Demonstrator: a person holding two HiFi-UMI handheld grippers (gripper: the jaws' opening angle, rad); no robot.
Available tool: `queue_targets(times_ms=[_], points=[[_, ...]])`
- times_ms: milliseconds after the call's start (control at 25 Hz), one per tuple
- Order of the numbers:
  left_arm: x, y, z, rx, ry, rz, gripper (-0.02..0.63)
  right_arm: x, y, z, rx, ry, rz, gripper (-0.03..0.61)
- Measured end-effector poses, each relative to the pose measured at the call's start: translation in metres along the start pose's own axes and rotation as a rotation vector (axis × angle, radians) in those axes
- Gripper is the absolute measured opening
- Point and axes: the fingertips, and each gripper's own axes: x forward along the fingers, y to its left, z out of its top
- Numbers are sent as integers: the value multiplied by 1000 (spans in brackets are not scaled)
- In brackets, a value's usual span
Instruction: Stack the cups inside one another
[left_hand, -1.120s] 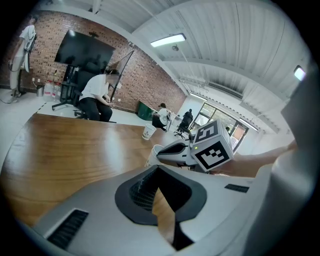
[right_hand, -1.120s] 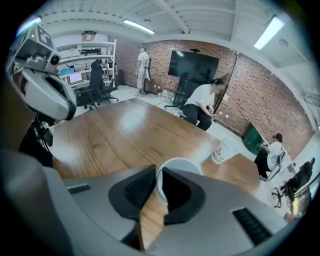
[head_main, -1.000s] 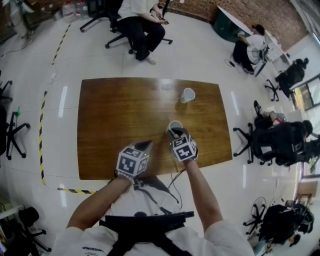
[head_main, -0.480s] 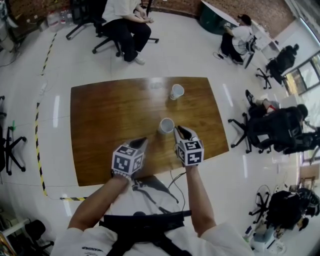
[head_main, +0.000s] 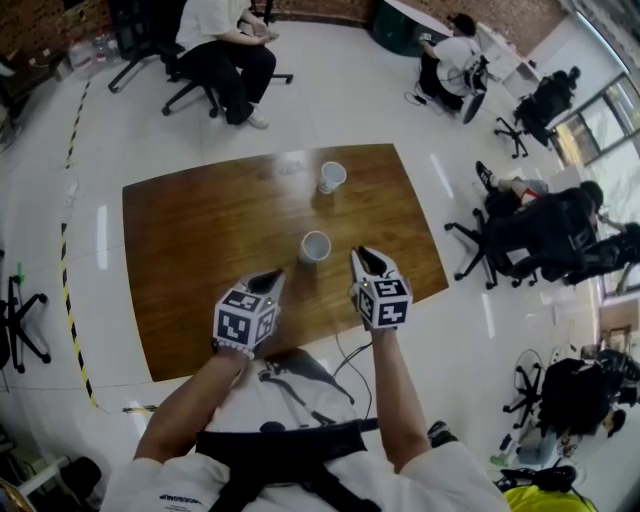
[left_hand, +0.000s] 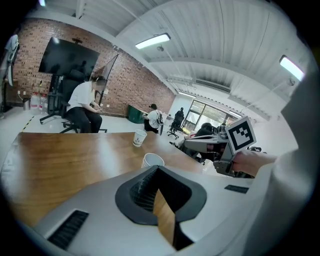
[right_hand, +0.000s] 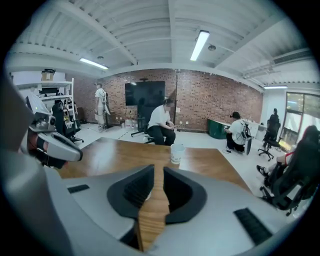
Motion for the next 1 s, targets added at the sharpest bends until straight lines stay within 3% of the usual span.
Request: queue_targets(times_ms=[400, 1000], points=[[8, 5, 5, -69, -20, 46, -3, 23, -24, 15, -70, 18, 42, 102], [29, 22, 14, -145, -36, 192, -3, 133, -62, 63, -278, 96, 162, 120]])
